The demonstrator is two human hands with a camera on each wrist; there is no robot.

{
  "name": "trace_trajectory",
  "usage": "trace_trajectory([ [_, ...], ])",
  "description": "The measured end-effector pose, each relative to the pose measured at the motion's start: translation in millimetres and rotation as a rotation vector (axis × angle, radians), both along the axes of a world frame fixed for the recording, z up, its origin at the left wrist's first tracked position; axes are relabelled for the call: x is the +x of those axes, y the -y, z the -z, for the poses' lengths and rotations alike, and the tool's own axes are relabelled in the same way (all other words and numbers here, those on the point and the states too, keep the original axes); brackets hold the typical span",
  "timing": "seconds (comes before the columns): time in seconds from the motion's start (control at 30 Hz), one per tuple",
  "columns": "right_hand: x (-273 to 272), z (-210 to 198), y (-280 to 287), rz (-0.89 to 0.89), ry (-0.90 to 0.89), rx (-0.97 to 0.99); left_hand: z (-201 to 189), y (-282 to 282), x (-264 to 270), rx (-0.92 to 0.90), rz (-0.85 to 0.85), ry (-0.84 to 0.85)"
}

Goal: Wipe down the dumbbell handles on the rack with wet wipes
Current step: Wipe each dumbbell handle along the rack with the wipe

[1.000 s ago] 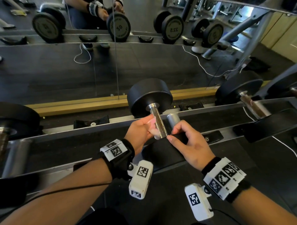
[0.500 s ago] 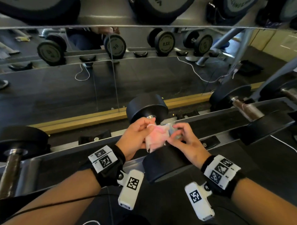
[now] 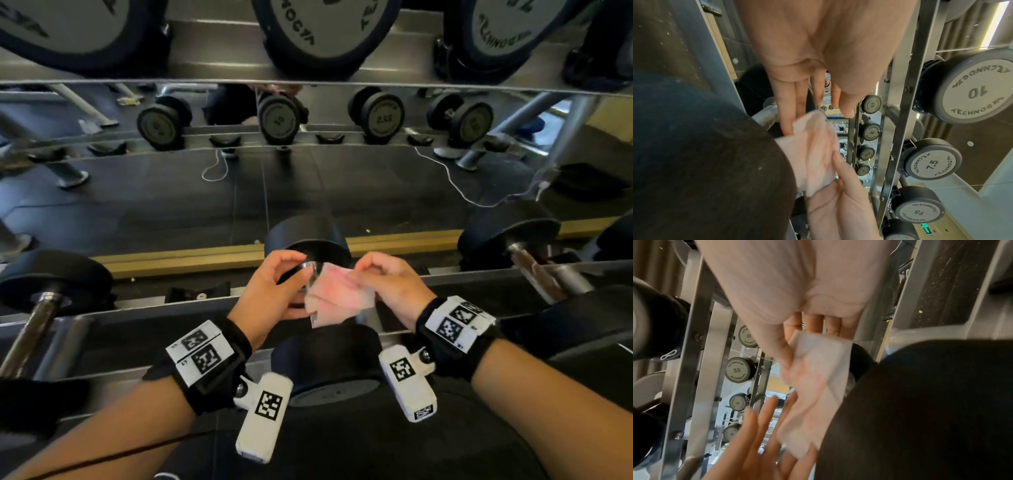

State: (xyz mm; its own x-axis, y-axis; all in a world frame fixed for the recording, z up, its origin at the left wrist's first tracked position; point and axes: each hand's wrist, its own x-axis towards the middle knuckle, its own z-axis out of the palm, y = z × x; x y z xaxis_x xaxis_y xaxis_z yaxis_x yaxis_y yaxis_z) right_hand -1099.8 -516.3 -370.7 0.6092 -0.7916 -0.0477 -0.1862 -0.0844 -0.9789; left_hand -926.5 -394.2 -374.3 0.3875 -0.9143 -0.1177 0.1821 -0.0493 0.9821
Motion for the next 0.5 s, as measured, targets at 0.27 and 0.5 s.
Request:
trace_trajectory([
  [0.27,-1.8,40.2,56.1,0.036,-0.180,-0.339,40.1,-24.5,-39.8,0.084,-0.052,0.381],
  [0.5,14.8,56.3,68.6,-0.185,-0.137,-0.283,42.1,-30.5,-47.2,0.100,-0.013,0.290],
])
